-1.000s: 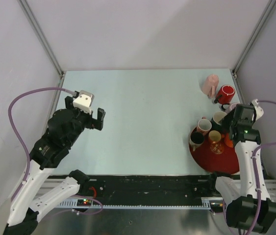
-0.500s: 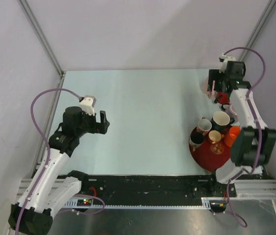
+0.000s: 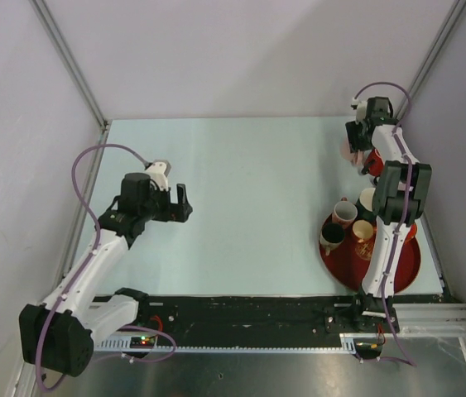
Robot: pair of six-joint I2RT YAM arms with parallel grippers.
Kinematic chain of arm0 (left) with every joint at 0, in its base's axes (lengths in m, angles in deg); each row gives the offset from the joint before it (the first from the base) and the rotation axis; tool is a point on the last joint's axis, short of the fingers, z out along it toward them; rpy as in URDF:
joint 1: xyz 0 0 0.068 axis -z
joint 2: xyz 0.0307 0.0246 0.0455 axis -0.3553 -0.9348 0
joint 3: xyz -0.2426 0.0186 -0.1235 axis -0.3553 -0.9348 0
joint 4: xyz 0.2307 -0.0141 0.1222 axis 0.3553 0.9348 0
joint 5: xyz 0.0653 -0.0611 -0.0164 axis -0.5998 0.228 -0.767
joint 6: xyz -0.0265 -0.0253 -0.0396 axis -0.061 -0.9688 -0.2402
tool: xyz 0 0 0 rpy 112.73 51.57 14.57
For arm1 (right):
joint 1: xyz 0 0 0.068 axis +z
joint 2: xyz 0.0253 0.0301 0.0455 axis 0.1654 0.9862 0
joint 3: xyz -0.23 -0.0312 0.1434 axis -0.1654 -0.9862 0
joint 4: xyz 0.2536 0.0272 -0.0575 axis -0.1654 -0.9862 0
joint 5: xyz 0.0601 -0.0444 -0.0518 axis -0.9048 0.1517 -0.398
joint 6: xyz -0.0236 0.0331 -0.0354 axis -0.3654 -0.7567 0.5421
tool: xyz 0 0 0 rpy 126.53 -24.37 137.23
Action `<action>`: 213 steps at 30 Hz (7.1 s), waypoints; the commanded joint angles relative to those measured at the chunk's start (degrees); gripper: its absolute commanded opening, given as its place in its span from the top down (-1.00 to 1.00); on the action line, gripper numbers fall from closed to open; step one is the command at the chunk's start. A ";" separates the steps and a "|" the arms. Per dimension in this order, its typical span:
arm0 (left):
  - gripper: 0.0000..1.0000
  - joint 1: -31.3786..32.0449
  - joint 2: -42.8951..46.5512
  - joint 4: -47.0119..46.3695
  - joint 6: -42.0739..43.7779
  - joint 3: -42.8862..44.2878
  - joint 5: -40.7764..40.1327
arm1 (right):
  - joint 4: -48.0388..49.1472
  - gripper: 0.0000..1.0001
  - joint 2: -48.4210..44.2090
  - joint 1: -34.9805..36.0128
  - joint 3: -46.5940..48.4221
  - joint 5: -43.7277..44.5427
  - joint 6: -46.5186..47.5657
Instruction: Turn the mug right side up
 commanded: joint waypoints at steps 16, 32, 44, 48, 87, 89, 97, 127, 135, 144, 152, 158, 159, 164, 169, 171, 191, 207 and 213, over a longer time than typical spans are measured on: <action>-0.99 -0.46 -4.75 -4.59 5.68 8.18 4.30 | -2.10 1.00 0.59 0.44 6.30 -4.47 -2.12; -0.98 8.83 11.51 -21.18 57.12 6.74 14.85 | 16.30 1.00 -35.67 16.95 -14.34 -39.27 -43.52; -0.99 14.17 16.43 -30.97 59.90 9.52 25.95 | 22.62 1.00 -58.88 38.41 -29.88 -38.45 -58.47; -0.94 17.89 15.58 -31.12 58.31 11.33 26.51 | 19.87 1.00 -61.01 45.24 -30.32 -33.45 -57.71; 1.00 21.90 1.20 15.03 -8.69 28.33 -22.97 | -9.85 -0.99 -59.52 58.75 -20.06 14.37 -50.41; 1.00 19.62 -0.31 19.39 -18.15 29.63 -20.07 | -9.34 -0.99 -56.80 64.43 -18.44 24.63 -48.92; 1.00 14.86 -2.63 21.28 -29.05 30.40 -12.00 | -1.00 -0.99 -42.88 76.34 -11.52 38.96 -39.64; 0.56 13.27 -2.28 19.04 -23.44 30.06 -4.54 | -14.30 0.99 -25.68 71.43 -3.07 40.08 -39.82; -0.43 14.29 4.14 15.68 -5.18 29.62 1.65 | -13.07 1.00 -36.51 66.79 -11.54 39.91 -41.44; -0.61 14.24 10.96 12.86 4.39 25.87 4.83 | -27.83 1.00 -52.80 50.40 -13.89 36.23 -46.70; -0.67 14.33 11.51 10.47 5.39 20.75 1.05 | -32.44 1.00 -75.21 4.52 -34.66 18.22 -43.94; -0.70 15.95 12.50 6.61 6.46 16.33 -1.92 | -27.01 1.00 -80.16 -31.76 -46.31 -2.74 -39.14; -0.71 16.60 12.67 6.33 6.82 15.93 -2.34 | -26.89 1.00 -80.06 -36.40 -47.87 -4.45 -39.08; -0.72 19.58 13.77 5.55 7.53 15.69 -2.32 | -25.32 1.00 -80.88 -43.42 -54.56 2.16 -41.27; -0.73 20.49 14.89 5.35 7.31 16.36 -2.18 | -25.50 1.00 -80.64 -45.01 -57.84 5.77 -43.58; -0.73 20.56 15.26 5.35 7.27 16.40 -2.11 | -25.47 1.00 -80.08 -45.20 -57.97 6.22 -43.79; -0.78 20.58 15.81 5.06 11.47 17.34 -5.43 | -20.26 1.00 -70.25 -45.85 -64.40 6.01 -44.97; -0.82 20.71 15.27 4.82 12.21 17.03 -5.36 | -16.10 -0.04 -74.81 -40.89 -63.14 10.18 -44.30; -0.85 20.74 15.29 4.52 12.28 16.08 -5.67 | -13.43 -0.32 -81.71 -42.35 -60.80 3.87 -39.67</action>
